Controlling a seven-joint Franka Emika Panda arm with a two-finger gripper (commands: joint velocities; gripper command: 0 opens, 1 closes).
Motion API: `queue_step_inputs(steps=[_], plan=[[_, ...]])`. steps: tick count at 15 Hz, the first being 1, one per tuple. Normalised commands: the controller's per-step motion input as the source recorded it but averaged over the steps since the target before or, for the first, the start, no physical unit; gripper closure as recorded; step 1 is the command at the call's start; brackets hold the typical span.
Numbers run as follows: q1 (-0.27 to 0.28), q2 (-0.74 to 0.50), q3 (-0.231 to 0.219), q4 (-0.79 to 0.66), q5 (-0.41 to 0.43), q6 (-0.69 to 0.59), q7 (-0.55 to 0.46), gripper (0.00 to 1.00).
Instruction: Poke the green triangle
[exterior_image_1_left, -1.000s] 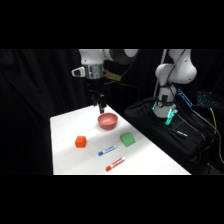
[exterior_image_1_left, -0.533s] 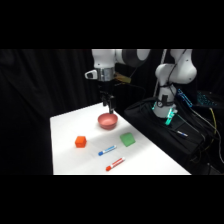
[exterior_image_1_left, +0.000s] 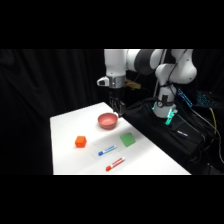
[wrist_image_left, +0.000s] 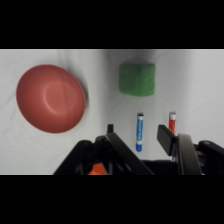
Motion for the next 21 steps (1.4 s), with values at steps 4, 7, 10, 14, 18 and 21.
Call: queue_step_inputs(steps=[4,7,10,14,18,21], plan=[[0.046,-0.15,0.039,-0.33,0.121,0.29,-0.01,1.00],[0.039,-0.01,0.022,-0.24,0.137,0.36,-0.08,0.97],[0.028,0.20,-0.010,-0.09,0.192,0.41,-0.24,0.96],[0.030,0.37,0.002,0.05,0.274,0.36,-0.36,0.96],[-0.028,0.47,0.074,0.17,0.259,0.26,-0.34,0.96],[-0.117,0.49,0.179,0.23,0.270,0.25,-0.37,0.97]])
